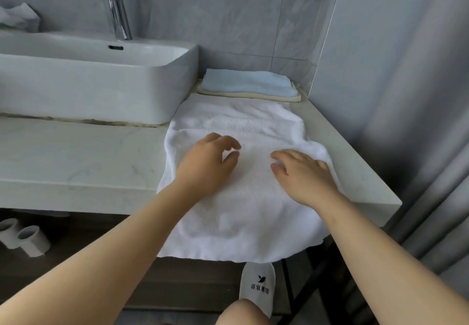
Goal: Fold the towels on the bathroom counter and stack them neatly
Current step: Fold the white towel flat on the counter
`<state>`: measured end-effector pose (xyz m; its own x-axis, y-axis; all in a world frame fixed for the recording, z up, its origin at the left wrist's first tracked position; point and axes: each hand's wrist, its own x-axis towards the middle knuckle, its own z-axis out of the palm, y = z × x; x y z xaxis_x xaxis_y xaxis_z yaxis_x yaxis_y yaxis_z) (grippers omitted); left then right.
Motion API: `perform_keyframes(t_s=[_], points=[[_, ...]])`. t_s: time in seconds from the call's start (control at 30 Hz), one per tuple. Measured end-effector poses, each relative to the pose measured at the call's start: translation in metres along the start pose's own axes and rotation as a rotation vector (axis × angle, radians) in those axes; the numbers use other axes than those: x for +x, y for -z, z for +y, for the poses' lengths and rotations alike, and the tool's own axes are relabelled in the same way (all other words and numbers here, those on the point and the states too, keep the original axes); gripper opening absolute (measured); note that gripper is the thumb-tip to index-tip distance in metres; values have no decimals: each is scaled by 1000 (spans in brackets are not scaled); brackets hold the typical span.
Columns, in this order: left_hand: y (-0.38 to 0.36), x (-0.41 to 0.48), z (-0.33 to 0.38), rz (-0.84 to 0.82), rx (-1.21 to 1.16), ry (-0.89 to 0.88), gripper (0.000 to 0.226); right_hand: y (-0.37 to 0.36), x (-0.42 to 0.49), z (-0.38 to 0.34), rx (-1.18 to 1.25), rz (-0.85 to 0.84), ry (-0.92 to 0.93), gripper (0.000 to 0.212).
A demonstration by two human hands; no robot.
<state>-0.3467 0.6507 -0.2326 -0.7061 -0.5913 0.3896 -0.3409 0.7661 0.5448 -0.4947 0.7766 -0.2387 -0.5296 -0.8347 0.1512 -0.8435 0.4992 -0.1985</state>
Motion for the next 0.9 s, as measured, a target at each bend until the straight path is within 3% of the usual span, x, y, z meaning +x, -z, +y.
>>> perform_keyframes(t_s=[0.07,0.17,0.27,0.37,0.47,0.53,0.63,0.9], points=[[8,-13,-3,-96,27,-121,30,0,1,-1,11,12,0,39],[14,-27,-8,-291,198,-300,62,-1,0,-2,11,31,-2,39],[12,-31,-16,-276,274,-386,56,0,-5,-1,147,128,44,31],[13,-28,-17,-221,201,-367,36,7,-19,2,455,214,185,14],[15,-25,-14,-188,153,-298,19,10,-30,6,232,59,349,41],[18,-24,-10,-200,177,-270,12,9,-31,7,90,22,394,41],[25,-20,-4,-229,175,-247,16,17,-32,2,174,24,355,14],[43,23,1,-291,-90,-113,14,48,3,-4,607,-80,105,17]])
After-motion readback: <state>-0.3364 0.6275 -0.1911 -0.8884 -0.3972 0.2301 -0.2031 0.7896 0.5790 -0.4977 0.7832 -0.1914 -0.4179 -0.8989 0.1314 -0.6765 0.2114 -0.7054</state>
